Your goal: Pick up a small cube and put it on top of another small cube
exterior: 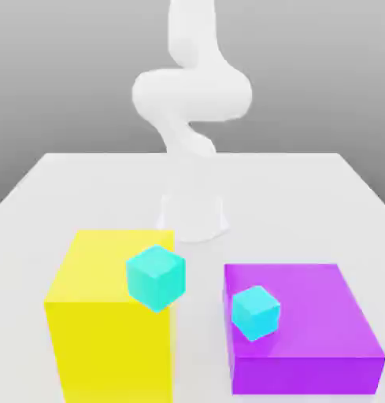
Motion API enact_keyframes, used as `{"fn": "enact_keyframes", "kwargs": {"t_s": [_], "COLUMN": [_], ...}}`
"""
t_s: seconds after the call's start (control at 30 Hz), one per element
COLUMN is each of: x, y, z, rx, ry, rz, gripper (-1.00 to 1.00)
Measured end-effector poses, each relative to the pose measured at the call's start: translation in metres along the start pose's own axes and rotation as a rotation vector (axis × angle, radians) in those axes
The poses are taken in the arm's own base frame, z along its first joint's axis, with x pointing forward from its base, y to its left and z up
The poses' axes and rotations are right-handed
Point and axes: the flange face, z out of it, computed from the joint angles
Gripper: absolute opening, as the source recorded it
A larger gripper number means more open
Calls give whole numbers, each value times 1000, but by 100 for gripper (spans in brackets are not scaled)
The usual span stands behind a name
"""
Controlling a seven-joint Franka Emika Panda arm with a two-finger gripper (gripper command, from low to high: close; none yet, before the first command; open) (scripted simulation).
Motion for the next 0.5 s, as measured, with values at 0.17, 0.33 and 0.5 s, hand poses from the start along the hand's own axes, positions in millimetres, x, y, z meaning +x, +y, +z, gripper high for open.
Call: {"fn": "enact_keyframes", "kwargs": {"t_s": [0.17, 0.33, 0.5], "x": [-36, -93, -167], "y": [-34, -61, -76], "z": [88, 169, 242], "rx": [-36, -71, -105], "ry": [-141, -272, -398], "rz": [-147, -298, -455], "gripper": [0, 0, 0]}}
